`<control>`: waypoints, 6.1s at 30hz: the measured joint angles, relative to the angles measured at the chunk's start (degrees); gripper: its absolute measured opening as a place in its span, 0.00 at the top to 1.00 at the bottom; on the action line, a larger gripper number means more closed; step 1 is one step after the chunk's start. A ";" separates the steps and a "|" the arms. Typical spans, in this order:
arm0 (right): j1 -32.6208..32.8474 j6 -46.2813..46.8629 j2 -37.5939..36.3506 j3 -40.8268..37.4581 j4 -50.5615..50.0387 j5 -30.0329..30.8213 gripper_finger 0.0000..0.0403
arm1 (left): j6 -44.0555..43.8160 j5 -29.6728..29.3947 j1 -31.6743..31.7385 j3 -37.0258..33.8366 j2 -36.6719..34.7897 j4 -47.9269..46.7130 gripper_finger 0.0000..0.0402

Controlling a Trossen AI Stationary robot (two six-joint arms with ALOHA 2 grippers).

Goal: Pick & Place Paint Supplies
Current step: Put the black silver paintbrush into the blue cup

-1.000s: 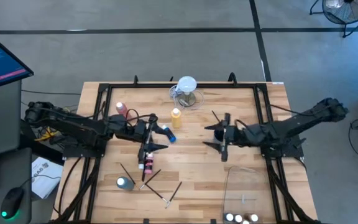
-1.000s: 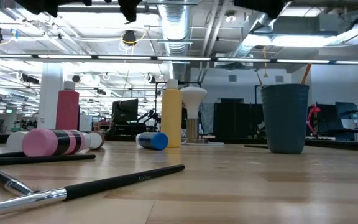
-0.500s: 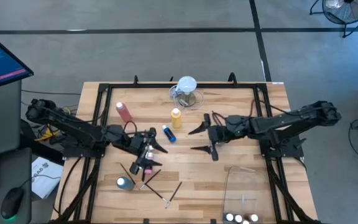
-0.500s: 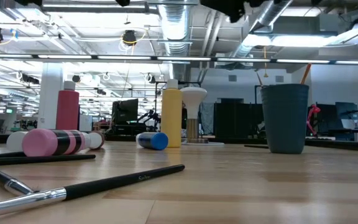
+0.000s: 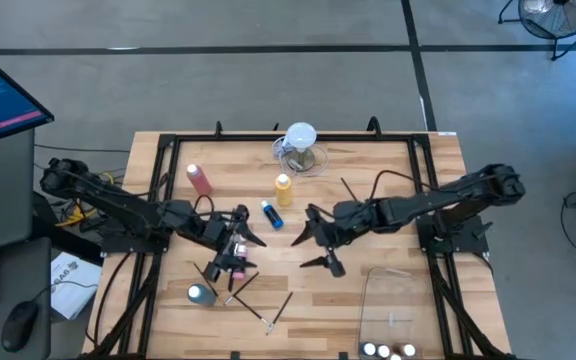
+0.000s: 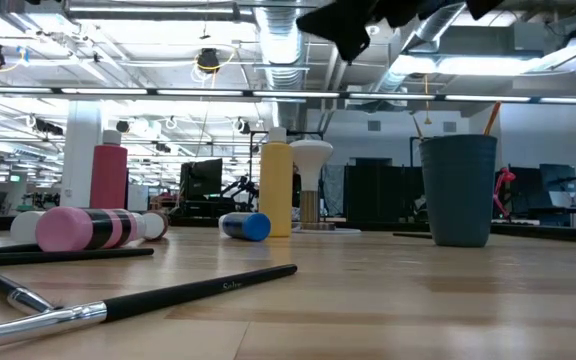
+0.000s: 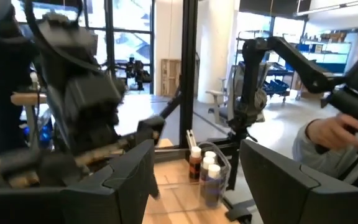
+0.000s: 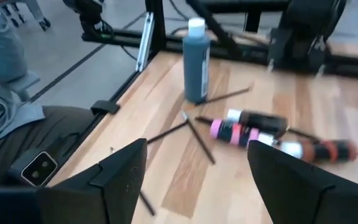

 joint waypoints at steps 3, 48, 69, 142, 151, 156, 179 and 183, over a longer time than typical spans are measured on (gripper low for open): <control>1.17 2.56 1.48 0.27 0.81 0.00 0.33 | 1.06 0.01 0.65 0.40 -0.11 0.91 0.44; 13.43 -10.20 29.66 14.02 -1.44 10.88 0.41 | 3.11 -0.02 -11.69 4.26 0.04 3.16 0.44; 10.89 -8.03 37.99 23.75 -16.46 7.77 0.62 | 3.13 -0.02 -12.98 4.24 0.04 3.21 0.44; 8.72 16.59 33.84 23.31 -32.42 26.27 1.00 | -16.45 -2.60 -1.27 8.53 14.77 -46.58 0.62; 8.77 16.47 33.84 23.35 -31.28 26.29 1.00 | -12.91 -6.64 -1.16 8.85 23.12 -44.94 0.58; 8.77 16.47 33.77 23.39 -30.97 26.29 1.00 | -12.87 -8.79 -1.16 8.85 24.89 -44.40 0.57; 9.05 16.53 33.55 23.60 -30.32 27.65 1.00 | -11.32 -6.60 1.30 9.00 28.50 -43.42 0.58; 9.06 16.52 33.53 23.61 -30.13 28.29 1.00 | -11.33 -5.58 1.42 9.29 31.53 -43.19 0.58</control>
